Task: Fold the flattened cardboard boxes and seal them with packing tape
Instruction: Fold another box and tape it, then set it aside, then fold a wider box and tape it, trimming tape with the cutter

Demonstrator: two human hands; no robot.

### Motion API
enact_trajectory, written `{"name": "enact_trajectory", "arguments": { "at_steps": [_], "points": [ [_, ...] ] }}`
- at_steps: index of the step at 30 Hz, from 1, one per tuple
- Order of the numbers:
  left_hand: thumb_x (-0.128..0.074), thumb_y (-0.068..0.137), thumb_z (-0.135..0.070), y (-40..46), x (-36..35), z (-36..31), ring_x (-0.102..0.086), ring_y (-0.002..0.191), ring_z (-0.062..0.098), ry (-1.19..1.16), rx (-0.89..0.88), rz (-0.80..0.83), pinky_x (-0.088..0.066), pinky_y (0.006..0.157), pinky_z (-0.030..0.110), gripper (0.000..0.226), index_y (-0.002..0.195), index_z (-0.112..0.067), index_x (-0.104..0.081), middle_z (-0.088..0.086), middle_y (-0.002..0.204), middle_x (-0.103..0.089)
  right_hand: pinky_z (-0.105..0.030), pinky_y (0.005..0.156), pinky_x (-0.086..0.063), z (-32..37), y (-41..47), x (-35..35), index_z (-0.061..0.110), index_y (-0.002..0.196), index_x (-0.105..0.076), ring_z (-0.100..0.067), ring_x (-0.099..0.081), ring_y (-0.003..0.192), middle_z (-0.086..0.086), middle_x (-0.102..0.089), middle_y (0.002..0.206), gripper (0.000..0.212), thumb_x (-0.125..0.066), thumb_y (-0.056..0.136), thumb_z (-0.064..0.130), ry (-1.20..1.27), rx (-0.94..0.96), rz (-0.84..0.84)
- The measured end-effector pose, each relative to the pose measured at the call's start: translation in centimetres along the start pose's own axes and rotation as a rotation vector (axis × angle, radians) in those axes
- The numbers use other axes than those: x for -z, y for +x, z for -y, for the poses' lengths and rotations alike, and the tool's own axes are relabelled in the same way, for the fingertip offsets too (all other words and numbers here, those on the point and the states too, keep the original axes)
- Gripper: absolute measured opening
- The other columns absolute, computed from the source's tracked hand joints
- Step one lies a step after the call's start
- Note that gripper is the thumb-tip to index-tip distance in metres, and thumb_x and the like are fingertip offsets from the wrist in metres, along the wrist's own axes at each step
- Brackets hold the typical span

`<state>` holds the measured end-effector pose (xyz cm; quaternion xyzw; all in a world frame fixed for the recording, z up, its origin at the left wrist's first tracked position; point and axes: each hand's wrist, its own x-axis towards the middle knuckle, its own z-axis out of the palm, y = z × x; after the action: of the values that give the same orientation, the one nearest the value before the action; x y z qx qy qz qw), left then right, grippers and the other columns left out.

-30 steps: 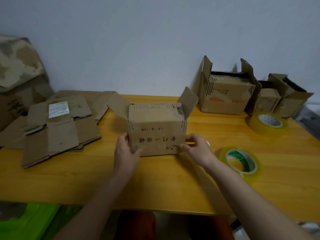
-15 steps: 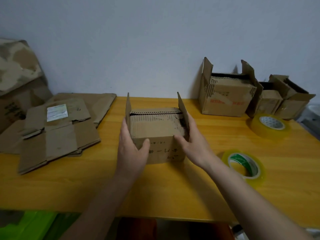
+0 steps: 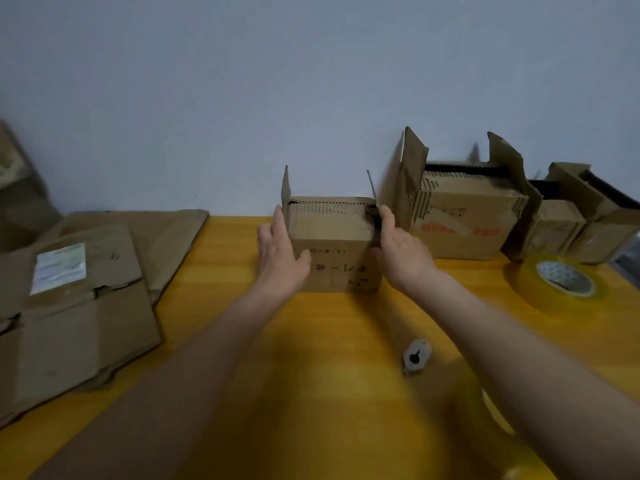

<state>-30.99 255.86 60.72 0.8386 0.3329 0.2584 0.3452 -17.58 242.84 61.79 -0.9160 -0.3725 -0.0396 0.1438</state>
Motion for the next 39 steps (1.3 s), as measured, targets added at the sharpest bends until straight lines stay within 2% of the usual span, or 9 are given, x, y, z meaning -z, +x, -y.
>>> {"name": "enact_trajectory", "arguments": {
  "at_steps": [4,12,15,19,26,30,33,36,39],
  "points": [
    [-0.060,0.093,-0.012,5.0,-2.7,0.0,-0.020,0.145,0.024,-0.024,-0.021,0.056,-0.024,0.118,0.043,0.091,0.154,-0.024,0.007,0.003,0.159,-0.012,-0.038,0.057,-0.042,-1.4,5.3,-1.0,0.006,0.149,-0.005,-0.028,-0.057,0.073,-0.012,-0.063,0.093,0.071,-0.051,0.095,0.006,-0.115,-0.020,-0.022],
    [-0.059,0.094,-0.012,10.0,-4.2,0.5,-0.022,0.145,0.022,-0.092,-0.024,0.102,-0.028,0.117,0.045,0.087,0.155,-0.025,0.001,0.000,0.161,-0.014,-0.044,0.072,-0.055,-2.4,10.4,-1.8,0.009,0.147,-0.011,-0.032,-0.062,0.086,-0.015,-0.060,0.103,0.065,-0.049,0.095,0.003,0.008,-0.038,0.003],
    [-0.056,0.096,-0.023,8.6,-2.1,1.7,-0.025,0.144,0.021,0.116,-0.056,0.154,-0.026,0.117,0.040,0.070,0.154,-0.019,-0.016,0.002,0.158,-0.024,-0.039,0.064,-0.052,-2.1,9.0,-0.6,0.003,0.145,-0.021,-0.028,-0.061,0.080,-0.011,-0.059,0.094,0.056,-0.048,0.096,0.007,-0.192,-0.076,0.021],
    [-0.051,0.097,-0.040,4.1,2.3,5.2,-0.028,0.140,0.026,0.644,-0.021,0.343,-0.025,0.115,0.043,0.057,0.147,-0.019,-0.035,0.006,0.154,-0.030,-0.028,0.060,-0.048,1.2,4.5,0.1,0.011,0.105,-0.057,-0.016,-0.054,0.069,0.000,-0.051,0.077,0.013,-0.047,0.097,0.010,-0.529,0.143,0.099],
    [-0.057,0.089,-0.054,-6.3,12.6,14.3,-0.006,0.148,0.027,0.759,0.238,0.220,-0.009,0.118,0.053,0.073,0.149,-0.025,-0.026,0.005,0.161,-0.009,-0.034,0.086,-0.041,14.9,-1.5,-5.9,0.013,0.118,-0.055,-0.028,-0.041,0.120,-0.009,-0.045,0.130,0.025,-0.042,0.098,0.020,-0.434,0.530,0.109],
    [-0.049,0.080,-0.076,-12.6,18.6,19.3,0.001,0.148,0.034,0.814,0.483,0.086,-0.007,0.117,0.055,0.094,0.152,-0.028,-0.013,0.007,0.162,0.001,-0.038,0.106,-0.033,23.1,-5.9,-9.4,0.007,0.130,-0.048,-0.031,-0.034,0.130,-0.014,-0.040,0.140,0.045,-0.044,0.098,0.038,-0.139,0.533,0.253],
    [-0.043,0.078,-0.081,-16.0,20.8,22.2,0.005,0.146,0.041,0.693,0.652,0.112,-0.007,0.118,0.056,0.101,0.154,-0.032,0.001,0.010,0.161,0.011,-0.038,0.101,-0.037,27.3,-8.1,-11.0,0.005,0.136,-0.039,-0.031,-0.041,0.127,-0.014,-0.045,0.138,0.054,-0.055,0.095,0.037,0.316,0.338,0.484],
    [-0.039,0.083,-0.078,-17.9,20.9,23.1,0.006,0.147,0.041,0.651,0.616,0.123,-0.006,0.120,0.053,0.095,0.153,-0.035,0.008,0.008,0.161,0.014,-0.041,0.087,-0.051,29.7,-9.0,-11.9,0.002,0.129,-0.046,-0.031,-0.060,0.100,-0.015,-0.058,0.116,0.048,-0.063,0.091,0.027,0.847,-0.055,0.583],
    [-0.041,0.082,-0.078,-18.6,20.7,22.9,0.004,0.147,0.040,0.635,0.590,0.103,-0.006,0.120,0.051,0.095,0.154,-0.035,0.002,0.005,0.162,0.010,-0.034,0.064,-0.054,30.0,-9.6,-12.1,0.002,0.094,-0.055,-0.021,-0.054,0.063,-0.011,-0.057,0.078,0.011,-0.057,0.095,0.013,1.153,-0.346,0.563]
  ]
}}
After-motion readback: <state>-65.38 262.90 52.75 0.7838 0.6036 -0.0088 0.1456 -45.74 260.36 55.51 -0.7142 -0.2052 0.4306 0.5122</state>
